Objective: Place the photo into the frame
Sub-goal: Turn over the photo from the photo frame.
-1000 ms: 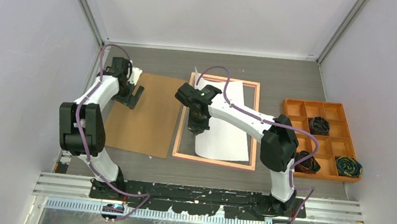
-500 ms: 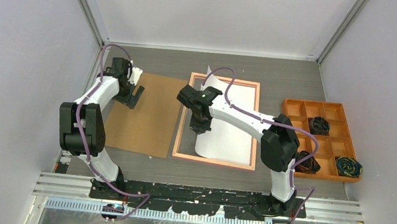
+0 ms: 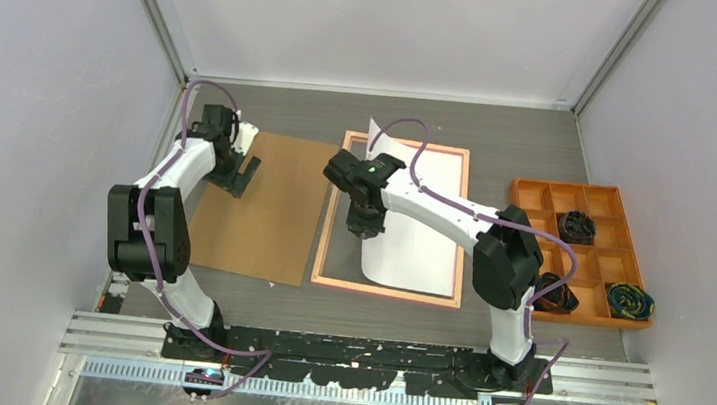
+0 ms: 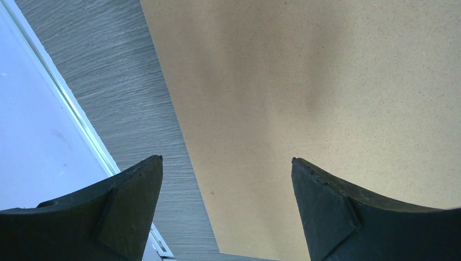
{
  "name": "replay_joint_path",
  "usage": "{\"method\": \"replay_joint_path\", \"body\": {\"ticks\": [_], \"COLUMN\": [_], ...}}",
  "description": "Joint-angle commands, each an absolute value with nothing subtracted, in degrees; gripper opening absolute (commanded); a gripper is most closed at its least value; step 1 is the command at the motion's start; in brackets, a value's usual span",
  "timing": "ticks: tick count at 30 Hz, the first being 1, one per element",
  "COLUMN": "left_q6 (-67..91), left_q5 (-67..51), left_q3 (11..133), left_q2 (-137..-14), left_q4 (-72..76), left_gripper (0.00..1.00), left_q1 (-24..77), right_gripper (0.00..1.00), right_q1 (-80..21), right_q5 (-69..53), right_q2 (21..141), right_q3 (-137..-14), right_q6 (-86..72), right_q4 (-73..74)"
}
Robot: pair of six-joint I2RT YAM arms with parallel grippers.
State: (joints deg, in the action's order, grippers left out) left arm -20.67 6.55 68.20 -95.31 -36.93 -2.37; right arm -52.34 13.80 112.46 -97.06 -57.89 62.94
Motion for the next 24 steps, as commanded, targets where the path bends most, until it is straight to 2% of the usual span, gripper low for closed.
{"method": "replay_joint_path", "body": {"ticks": [1,3,6,9,11,13,24], "left_q6": [-21.9,-22.0,-22.2,-22.5,-22.5,-22.5,-21.2], "left_q5": [7.5,7.6,7.6,7.4,7.5,8.0,10.4], "left_q3": [68.5,68.6,68.9,69.0,68.9,69.1,71.9], "left_q2": [-93.0,-93.3,-93.4,-93.6,-93.7,-93.8,-96.2], "left_q4": [-36.0,-36.0,-36.1,-36.4,-36.4,-36.4,-38.5], "left_gripper": [0.89,0.90,0.90,0.90,0.90,0.90,0.90], "left_q1": [-2.6,-2.6,-2.6,-2.5,-2.6,-2.6,-3.9], "right_gripper": [0.29,0.44,0.56,0.75,0.97,1.00,1.00], "right_q1": [-51.8,-51.6,-51.5,-51.5,-51.4,-51.5,-51.5], "right_q5": [14.4,14.4,13.7,12.8,12.0,11.4,8.8], "right_q2": [110.7,110.4,110.0,109.7,109.0,107.6,104.9], "right_q3": [-97.7,-97.5,-97.2,-96.8,-95.7,-94.0,-93.5], "right_q6": [-57.4,-57.1,-56.3,-55.6,-55.2,-55.0,-54.1], "right_q4": [60.9,60.1,59.1,58.3,56.8,54.3,45.4]}}
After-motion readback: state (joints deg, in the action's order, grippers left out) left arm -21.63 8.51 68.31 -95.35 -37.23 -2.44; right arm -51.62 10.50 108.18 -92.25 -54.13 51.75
